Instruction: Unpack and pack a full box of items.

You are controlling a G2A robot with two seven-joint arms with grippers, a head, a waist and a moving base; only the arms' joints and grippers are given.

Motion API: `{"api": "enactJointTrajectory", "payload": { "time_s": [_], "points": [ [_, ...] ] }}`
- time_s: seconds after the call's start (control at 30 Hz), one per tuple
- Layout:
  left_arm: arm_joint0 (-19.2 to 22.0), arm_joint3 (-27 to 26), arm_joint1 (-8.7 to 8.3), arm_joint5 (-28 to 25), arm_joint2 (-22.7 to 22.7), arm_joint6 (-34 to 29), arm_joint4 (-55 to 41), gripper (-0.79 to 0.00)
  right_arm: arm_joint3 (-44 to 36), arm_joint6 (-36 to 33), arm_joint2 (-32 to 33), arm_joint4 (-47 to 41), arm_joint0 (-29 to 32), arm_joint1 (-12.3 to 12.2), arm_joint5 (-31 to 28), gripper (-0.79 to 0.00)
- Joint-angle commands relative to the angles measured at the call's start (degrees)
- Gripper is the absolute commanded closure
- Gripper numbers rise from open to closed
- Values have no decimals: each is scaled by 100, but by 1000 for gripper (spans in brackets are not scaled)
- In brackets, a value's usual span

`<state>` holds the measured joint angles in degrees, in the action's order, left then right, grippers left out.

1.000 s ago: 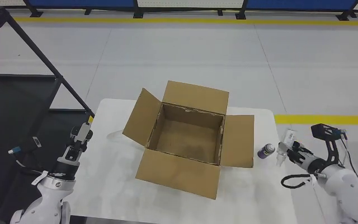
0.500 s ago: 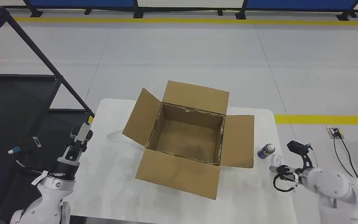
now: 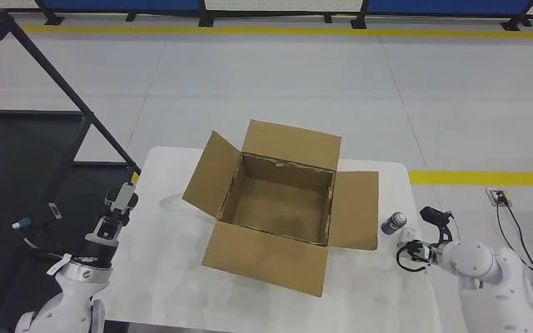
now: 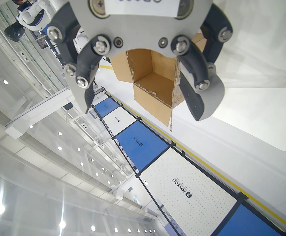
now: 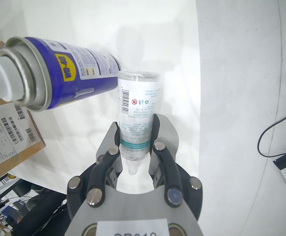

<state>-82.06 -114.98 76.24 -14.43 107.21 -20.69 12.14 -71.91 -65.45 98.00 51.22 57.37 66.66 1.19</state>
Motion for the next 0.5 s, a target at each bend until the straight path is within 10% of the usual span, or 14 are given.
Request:
{"api": "enactJointTrajectory", "payload": {
  "time_s": [0.0,0.23,0.47],
  "points": [
    [0,0,0,0,0,0,0,-785,92,27,-23,-30,-55,-8,7,-28],
    [0,0,0,0,0,0,0,-785,197,102,-88,-91,-102,-50,39,-357],
    [0,0,0,0,0,0,0,-785,-96,317,75,-360,146,-93,124,-468]
  ]
}}
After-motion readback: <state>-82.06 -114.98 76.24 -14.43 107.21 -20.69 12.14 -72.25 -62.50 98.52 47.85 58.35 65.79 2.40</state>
